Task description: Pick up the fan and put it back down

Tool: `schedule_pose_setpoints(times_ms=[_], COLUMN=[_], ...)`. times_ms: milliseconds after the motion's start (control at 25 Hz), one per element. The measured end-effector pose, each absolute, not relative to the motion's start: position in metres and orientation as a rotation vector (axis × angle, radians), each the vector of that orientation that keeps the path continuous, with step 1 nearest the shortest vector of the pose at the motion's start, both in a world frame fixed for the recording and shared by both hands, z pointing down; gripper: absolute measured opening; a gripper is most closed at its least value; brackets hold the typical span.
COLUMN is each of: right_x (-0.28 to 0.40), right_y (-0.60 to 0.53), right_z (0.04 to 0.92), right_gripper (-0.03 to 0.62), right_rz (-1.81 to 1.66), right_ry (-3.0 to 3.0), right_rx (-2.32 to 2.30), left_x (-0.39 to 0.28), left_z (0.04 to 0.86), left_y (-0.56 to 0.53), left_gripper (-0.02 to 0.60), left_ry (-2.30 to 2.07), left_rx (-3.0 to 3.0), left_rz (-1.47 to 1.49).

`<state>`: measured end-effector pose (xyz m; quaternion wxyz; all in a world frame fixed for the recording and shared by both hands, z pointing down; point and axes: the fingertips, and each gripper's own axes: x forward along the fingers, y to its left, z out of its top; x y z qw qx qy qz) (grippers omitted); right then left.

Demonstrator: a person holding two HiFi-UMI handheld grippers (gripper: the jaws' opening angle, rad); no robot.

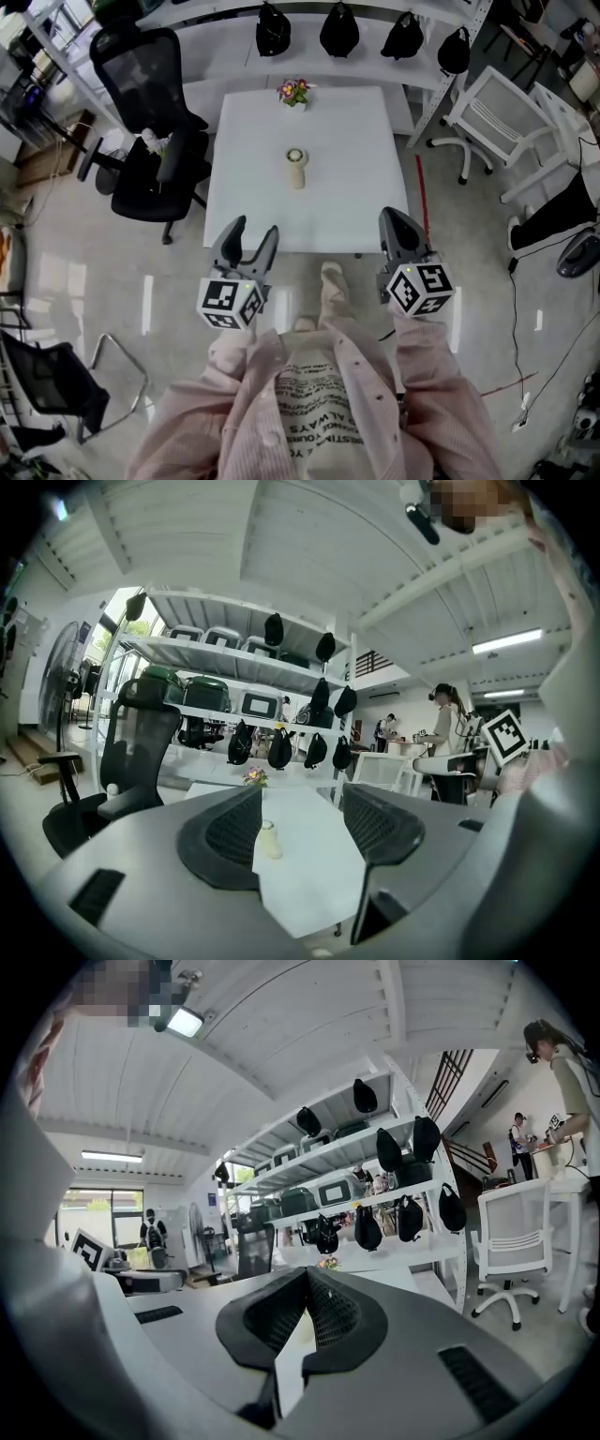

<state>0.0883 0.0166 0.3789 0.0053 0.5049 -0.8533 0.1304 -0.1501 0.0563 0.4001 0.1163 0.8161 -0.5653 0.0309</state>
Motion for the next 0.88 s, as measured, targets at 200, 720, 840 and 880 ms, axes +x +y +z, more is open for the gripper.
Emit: schedule_pose_setpoints(times_ms=[200,720,840,880], right_x=[0.090,0.081,0.078,0.076], right_y=[-0.044,-0.170,-0.192,-0.199], right_z=[0.373,0.384,0.388,0.389], right_gripper=[-0.002,-0.002,-0.002,0.000], right_rz=[0.388,0.430,0.444,0.447], right_ry=[-2.704,-2.736,-2.745,-2.750], right_rx=[1.585,1.458,1.417,1.404], left_x=[-0.146,-0.138,-0.137,-0.136], left_z=[0.408,0.444,0.457,0.462], left_y=[0.001,-0.106,-0.124,-0.129], left_gripper=[0.250,0.250,0.255,0.255], left_ry=[-1.651,-1.660,-1.663,-1.665], left_rx=[2.345,2.205,2.163,2.148], left_rz=[0.086,0.114,0.138,0.148])
